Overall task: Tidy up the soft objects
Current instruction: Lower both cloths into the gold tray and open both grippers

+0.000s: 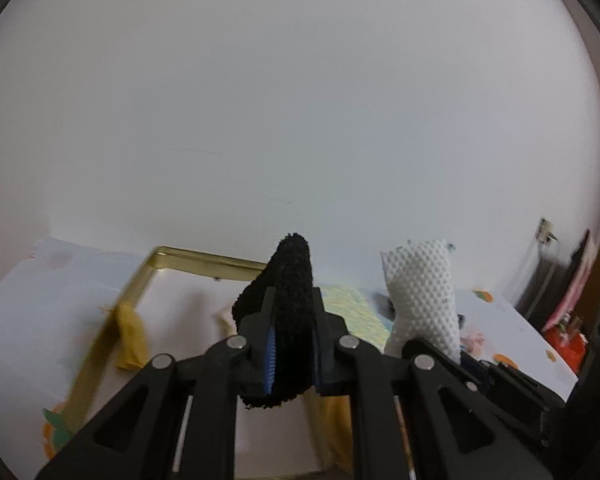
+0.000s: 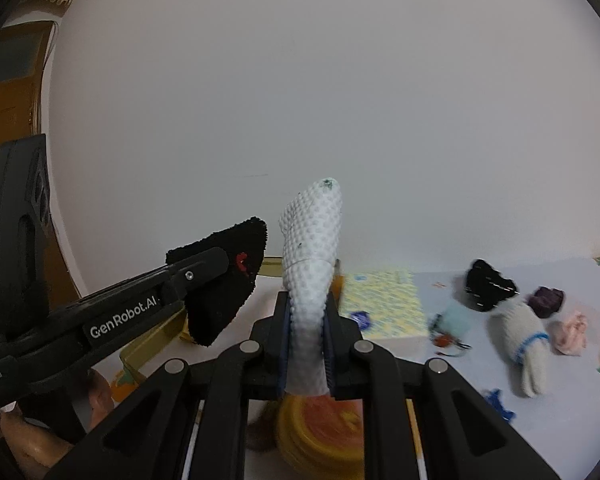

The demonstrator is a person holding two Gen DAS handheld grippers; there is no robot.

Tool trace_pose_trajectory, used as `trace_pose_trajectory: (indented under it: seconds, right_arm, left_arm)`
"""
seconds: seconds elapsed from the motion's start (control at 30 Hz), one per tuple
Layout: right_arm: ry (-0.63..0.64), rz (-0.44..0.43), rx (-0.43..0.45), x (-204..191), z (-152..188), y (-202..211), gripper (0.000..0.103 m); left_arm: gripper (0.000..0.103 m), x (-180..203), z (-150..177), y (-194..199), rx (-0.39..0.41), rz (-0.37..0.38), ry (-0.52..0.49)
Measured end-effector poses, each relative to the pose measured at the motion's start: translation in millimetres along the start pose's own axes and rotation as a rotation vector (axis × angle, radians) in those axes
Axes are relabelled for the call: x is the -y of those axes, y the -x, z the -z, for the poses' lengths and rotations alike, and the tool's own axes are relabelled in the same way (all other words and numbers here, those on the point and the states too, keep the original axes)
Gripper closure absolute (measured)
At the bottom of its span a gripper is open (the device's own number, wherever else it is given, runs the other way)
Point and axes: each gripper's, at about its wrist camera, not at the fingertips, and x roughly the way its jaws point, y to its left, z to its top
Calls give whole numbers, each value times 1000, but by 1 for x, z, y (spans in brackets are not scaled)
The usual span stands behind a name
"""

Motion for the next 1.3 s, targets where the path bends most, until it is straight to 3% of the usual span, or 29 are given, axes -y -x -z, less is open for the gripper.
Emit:
trace_pose_trajectory:
  seconds: [0.33,0.6,0.87,0.97,1.03,1.13,1.2,1.23,1.3]
  right_arm:
    - [-9,8,-55,-20,-17,-68,87]
    - [-50,9,-208,-24,-26,-125,87]
    - [-92,-119,-360,-14,-20,-168,87]
    - [-120,-176,-395,-12,-15,-172,77]
    - [-106,-136,-399,-13,-13,-171,69]
    - [-116,-138,-391,-14,-13,-163,69]
    - [-141,-149,-381,-11,-14,-154,69]
    - [-157,-156,-363,-8,-16,-150,69]
    - [-201,-179,-314,2,-20,-138,66]
  left_arm:
    - [92,-42,-8,-33,-59,-124,63]
    - [92,-67,-7,-52,-138,-223,132]
    - [92,-89,4,-69,-241,-264,198]
    - [93,-84,6,-72,-258,-264,165]
    - [90,-84,3,-74,-265,-288,143]
    - [78,-87,2,-73,-274,-292,154]
    - [49,-91,1,-71,-271,-303,185]
    - [40,-94,0,-68,-259,-309,199]
    - [9,-97,-2,-60,-217,-307,220]
